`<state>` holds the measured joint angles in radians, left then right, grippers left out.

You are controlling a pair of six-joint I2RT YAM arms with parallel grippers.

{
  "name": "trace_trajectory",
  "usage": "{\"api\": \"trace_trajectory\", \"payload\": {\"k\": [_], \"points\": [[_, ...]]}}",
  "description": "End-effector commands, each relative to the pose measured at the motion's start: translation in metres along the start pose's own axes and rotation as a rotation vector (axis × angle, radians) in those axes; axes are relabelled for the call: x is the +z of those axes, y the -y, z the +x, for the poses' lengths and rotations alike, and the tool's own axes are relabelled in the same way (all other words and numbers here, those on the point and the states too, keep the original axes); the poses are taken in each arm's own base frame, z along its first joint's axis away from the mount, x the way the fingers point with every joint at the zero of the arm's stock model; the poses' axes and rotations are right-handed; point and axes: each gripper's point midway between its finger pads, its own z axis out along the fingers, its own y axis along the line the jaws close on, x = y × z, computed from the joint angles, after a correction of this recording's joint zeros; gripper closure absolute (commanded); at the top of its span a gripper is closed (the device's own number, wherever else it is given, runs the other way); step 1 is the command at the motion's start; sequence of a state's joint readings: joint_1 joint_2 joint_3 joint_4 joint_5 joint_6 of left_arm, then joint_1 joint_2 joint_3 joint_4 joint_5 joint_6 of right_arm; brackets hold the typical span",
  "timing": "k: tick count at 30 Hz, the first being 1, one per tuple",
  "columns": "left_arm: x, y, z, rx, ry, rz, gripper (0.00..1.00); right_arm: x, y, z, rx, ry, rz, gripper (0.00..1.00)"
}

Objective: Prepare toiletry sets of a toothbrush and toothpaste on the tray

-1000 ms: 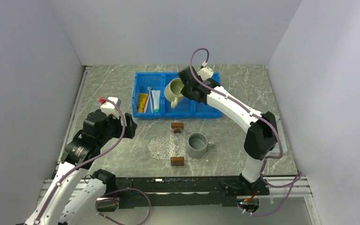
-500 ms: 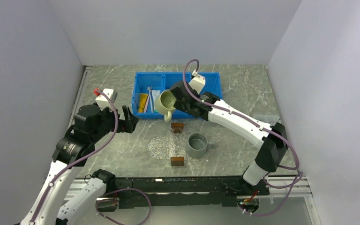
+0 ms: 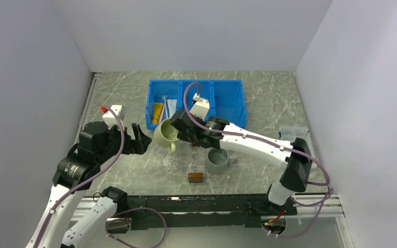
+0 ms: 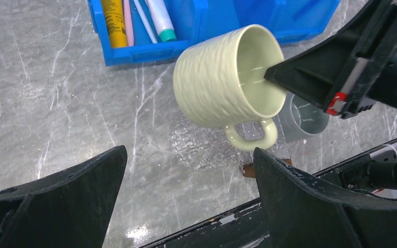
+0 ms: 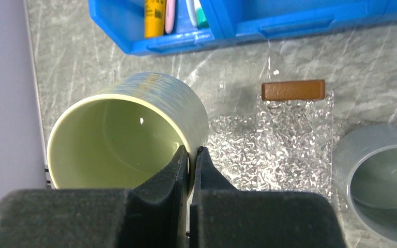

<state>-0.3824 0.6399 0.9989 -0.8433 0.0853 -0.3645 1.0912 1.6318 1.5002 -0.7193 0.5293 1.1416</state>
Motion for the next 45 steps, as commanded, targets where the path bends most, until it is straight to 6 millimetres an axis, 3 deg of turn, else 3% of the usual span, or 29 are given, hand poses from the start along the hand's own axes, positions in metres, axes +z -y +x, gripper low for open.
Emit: {"api": "trace_trajectory", "payload": {"k": [1, 14, 29, 45], "points": [[-0.011, -0.002, 0.008, -0.037, 0.000, -0.006, 0.01, -0.007, -0.022, -0.007, 0.083, 0.064, -0.033, 1.00], [0.007, 0.001, 0.046, -0.108, -0.129, 0.035, 0.01, -0.002, -0.027, 0.049, 0.012, 0.029, 0.018, 1.00], [0.036, -0.006, 0.093, -0.214, -0.284, 0.010, 0.03, 0.012, -0.009, 0.074, -0.021, 0.003, 0.070, 1.00], [0.055, -0.010, 0.114, -0.264, -0.351, 0.000, 0.04, 0.028, 0.008, 0.093, -0.065, -0.030, 0.142, 1.00]]}}
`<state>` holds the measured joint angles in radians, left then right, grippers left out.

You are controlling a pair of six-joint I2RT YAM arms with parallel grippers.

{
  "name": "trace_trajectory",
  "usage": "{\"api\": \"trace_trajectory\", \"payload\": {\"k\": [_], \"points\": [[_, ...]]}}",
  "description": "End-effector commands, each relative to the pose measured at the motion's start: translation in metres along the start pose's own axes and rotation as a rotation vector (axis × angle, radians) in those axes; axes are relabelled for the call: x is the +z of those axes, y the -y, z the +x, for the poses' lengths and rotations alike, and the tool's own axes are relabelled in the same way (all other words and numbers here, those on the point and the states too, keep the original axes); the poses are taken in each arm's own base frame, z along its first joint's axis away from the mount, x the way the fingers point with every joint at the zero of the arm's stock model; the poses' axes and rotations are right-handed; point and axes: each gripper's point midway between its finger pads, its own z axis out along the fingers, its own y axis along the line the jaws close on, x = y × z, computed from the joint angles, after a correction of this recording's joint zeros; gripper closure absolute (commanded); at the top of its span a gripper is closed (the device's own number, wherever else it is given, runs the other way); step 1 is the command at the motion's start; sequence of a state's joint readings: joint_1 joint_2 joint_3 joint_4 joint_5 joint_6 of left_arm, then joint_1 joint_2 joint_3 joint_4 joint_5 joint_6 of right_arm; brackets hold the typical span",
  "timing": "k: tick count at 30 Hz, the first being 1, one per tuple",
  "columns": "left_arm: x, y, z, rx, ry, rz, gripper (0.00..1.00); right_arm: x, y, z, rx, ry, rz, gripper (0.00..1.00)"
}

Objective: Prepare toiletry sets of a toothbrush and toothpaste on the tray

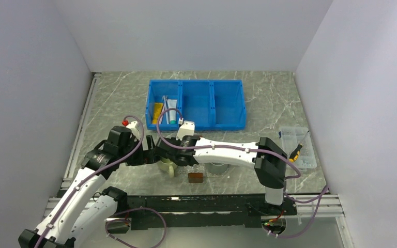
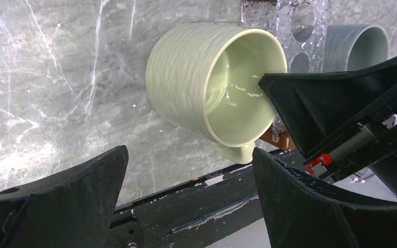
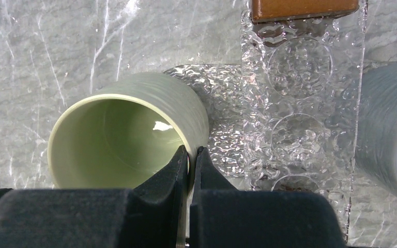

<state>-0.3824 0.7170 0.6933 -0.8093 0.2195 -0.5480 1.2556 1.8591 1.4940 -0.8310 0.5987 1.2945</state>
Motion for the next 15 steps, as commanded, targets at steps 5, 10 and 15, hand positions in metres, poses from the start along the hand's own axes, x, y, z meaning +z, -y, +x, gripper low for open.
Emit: {"api": "trace_trajectory", "payload": {"k": [5, 10, 15], "points": [[0.015, 0.004, -0.005, -0.031, -0.011, 0.019, 0.04, -0.008, -0.016, -0.017, 0.083, 0.051, -0.046, 1.00], [0.025, 0.002, -0.005, -0.038, -0.031, 0.011, 0.04, -0.008, -0.011, -0.017, 0.075, 0.054, -0.026, 1.00], [0.033, 0.000, -0.004, -0.042, -0.048, 0.002, 0.06, -0.006, -0.007, -0.017, 0.068, 0.060, -0.008, 1.00]]}}
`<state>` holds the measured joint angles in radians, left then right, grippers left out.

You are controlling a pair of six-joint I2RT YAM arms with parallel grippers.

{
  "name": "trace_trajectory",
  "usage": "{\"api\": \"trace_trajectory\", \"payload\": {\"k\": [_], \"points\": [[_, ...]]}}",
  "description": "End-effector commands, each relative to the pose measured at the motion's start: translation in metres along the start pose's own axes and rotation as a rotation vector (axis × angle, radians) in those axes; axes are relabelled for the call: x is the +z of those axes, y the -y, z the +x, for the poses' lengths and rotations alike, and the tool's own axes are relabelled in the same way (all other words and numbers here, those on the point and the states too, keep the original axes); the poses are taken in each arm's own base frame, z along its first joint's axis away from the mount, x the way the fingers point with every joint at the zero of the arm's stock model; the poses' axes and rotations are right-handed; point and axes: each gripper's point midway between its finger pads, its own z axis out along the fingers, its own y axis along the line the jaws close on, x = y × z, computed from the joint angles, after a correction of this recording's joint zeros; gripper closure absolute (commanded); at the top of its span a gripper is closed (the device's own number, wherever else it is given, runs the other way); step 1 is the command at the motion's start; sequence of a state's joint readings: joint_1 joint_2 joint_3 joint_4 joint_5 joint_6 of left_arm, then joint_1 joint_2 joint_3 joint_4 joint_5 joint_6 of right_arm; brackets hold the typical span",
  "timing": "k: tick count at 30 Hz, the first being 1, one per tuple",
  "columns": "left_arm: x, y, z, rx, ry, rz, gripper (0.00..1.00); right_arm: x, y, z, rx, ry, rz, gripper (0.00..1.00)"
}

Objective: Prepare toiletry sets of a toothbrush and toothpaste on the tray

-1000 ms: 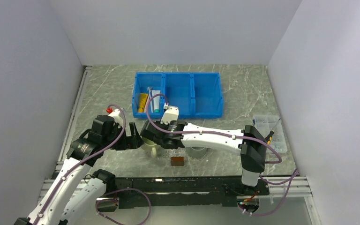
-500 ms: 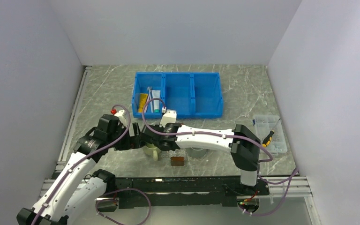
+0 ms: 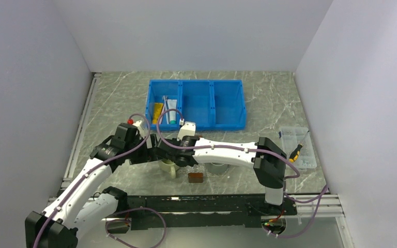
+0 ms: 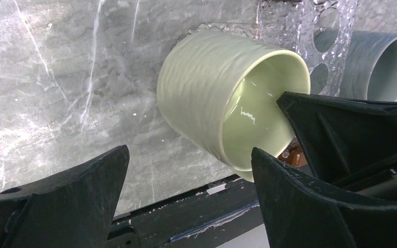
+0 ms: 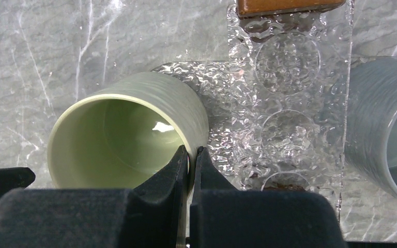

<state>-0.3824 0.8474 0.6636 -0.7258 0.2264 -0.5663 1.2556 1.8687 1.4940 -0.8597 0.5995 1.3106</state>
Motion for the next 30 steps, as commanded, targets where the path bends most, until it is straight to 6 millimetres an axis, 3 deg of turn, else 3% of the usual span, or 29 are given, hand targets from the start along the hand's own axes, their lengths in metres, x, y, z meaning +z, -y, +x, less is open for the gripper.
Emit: {"api": "trace_trajectory", "payload": {"k": [1, 16, 20, 26, 30], "points": [[0.006, 0.007, -0.007, -0.007, 0.016, 0.037, 0.06, -0.009, -0.013, -0.020, 0.072, 0.065, -0.038, 1.00], [0.014, 0.008, -0.008, -0.007, -0.003, 0.041, 0.08, -0.004, -0.014, -0.018, 0.049, 0.061, -0.015, 0.99], [0.015, 0.008, -0.007, -0.004, -0.008, 0.042, 0.08, -0.005, -0.014, -0.019, 0.050, 0.064, -0.014, 0.87], [0.018, 0.007, -0.006, -0.002, -0.022, 0.042, 0.09, -0.007, -0.015, -0.022, 0.054, 0.070, -0.020, 0.82], [0.019, 0.007, -0.006, 0.000, -0.027, 0.038, 0.10, -0.009, -0.016, -0.023, 0.056, 0.072, -0.025, 0.74]]}}
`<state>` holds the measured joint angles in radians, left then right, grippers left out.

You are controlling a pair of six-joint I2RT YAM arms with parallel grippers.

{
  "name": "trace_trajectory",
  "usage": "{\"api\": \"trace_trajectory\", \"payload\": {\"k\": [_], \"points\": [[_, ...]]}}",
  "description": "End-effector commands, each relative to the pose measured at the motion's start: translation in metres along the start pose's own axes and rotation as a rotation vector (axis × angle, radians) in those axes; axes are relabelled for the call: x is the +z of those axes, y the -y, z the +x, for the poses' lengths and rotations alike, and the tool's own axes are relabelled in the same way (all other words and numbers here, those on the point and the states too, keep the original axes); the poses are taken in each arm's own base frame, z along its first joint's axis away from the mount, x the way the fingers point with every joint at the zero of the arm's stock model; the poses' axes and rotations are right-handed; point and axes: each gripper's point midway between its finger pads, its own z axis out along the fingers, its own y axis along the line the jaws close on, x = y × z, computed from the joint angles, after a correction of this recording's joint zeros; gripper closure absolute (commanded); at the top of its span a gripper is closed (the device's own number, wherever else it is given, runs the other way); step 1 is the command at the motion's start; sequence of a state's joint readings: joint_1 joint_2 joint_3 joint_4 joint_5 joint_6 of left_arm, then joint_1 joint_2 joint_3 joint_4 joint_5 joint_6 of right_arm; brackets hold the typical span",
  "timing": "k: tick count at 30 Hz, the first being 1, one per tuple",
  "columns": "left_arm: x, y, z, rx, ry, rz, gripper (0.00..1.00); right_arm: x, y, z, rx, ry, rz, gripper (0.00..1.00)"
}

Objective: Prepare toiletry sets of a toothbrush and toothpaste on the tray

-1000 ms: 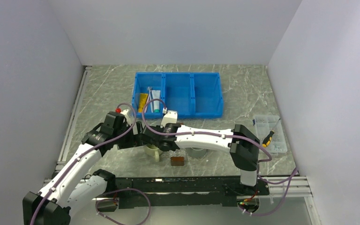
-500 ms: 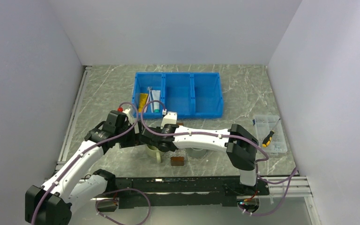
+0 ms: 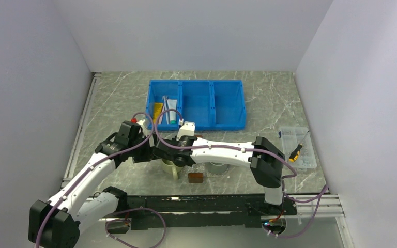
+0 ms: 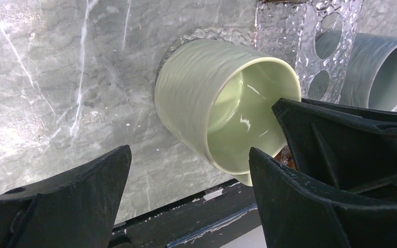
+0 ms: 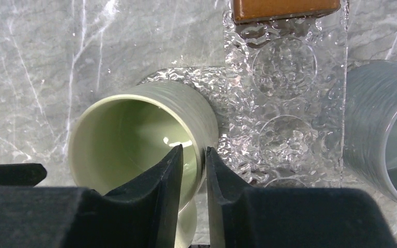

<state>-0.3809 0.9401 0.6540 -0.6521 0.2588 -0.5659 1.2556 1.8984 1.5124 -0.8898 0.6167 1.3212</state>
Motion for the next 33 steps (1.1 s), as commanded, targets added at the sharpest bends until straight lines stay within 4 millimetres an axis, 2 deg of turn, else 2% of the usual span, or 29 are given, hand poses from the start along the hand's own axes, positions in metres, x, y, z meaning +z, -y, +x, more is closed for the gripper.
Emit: {"api": "trace_trajectory", "payload": {"k": [1, 9, 15, 20, 33], "points": [[0.001, 0.005, -0.005, 0.009, 0.012, 0.024, 0.10, -0.016, -0.020, -0.026, 0.068, 0.063, -0.063, 0.73], [0.004, 0.006, -0.008, 0.019, -0.005, 0.017, 0.17, -0.024, -0.020, -0.031, 0.067, 0.066, -0.068, 0.69], [0.009, 0.007, -0.014, 0.026, -0.024, 0.006, 0.32, -0.035, -0.012, -0.039, 0.078, 0.073, -0.094, 0.68], [0.012, 0.014, -0.020, 0.027, -0.042, 0.019, 0.45, -0.042, 0.006, -0.041, 0.078, 0.084, -0.089, 0.67], [0.017, 0.021, -0.022, 0.055, -0.100, 0.002, 0.61, -0.050, 0.049, -0.044, 0.088, 0.118, -0.070, 0.67]]}}
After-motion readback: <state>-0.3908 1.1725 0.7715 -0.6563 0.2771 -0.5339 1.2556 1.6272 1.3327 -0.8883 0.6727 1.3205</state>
